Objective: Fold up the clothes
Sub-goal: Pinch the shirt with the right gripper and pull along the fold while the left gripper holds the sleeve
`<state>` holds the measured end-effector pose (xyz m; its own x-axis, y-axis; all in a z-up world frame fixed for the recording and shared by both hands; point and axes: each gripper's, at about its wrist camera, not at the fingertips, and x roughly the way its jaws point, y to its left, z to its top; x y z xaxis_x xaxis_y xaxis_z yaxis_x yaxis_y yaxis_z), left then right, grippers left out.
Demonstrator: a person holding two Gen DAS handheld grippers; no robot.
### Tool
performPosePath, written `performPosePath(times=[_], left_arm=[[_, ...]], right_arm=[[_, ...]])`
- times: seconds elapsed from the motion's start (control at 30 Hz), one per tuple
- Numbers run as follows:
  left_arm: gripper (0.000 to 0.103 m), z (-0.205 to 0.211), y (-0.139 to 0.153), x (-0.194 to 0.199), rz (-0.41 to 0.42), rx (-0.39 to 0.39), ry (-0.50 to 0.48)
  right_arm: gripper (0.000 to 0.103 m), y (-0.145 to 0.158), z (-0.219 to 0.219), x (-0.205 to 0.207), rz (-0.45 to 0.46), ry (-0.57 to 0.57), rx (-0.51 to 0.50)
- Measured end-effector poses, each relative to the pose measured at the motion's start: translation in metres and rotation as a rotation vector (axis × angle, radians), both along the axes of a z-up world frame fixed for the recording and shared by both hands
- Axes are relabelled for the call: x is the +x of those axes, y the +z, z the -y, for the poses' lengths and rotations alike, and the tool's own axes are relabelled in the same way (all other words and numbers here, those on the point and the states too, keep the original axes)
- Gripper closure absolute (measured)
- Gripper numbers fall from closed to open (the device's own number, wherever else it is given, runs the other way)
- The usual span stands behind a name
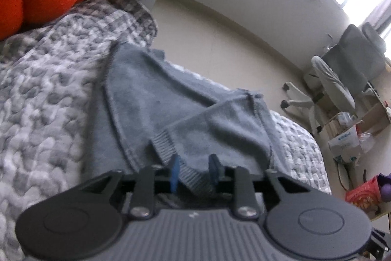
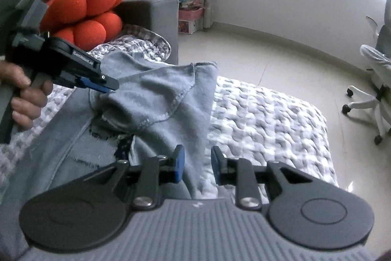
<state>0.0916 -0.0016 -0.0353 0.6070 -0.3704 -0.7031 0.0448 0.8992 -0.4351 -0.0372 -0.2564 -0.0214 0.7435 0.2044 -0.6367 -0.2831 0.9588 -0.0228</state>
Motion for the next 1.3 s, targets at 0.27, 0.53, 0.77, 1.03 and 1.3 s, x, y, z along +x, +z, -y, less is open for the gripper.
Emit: performPosePath(times=[0.27,0.53,0.77,1.03,1.3], left_arm=[[0.056,0.018,-0.007,-0.007,-0.009,0.047,-0.047],[0.062,0.029,-0.009,-0.009,0.016,0.097,-0.061],[0.088,0.031,-0.011,-0.009,0.031,0.130,-0.046],[0.100,0.030,-0.006,-0.009,0.050,0.123,-0.056],[0.100,0.019,0.004,-0.009,0.073,0.072,-0.039]], right_arm=[[0.075,0.002,0.028,-0.043,-0.109,0.076,0.020],[0.075,-0.006,0.060,-0.088,-0.194,0.123,0.086],[0.075,-0.034,0.053,-0.106,-0.300,0.140,0.006],[0.100,-0.028,0.024,-0.134,-0.228,0.003,-0.160],[0.100,0.019,-0.051,-0.177,-0.113,-0.085,-0.391]])
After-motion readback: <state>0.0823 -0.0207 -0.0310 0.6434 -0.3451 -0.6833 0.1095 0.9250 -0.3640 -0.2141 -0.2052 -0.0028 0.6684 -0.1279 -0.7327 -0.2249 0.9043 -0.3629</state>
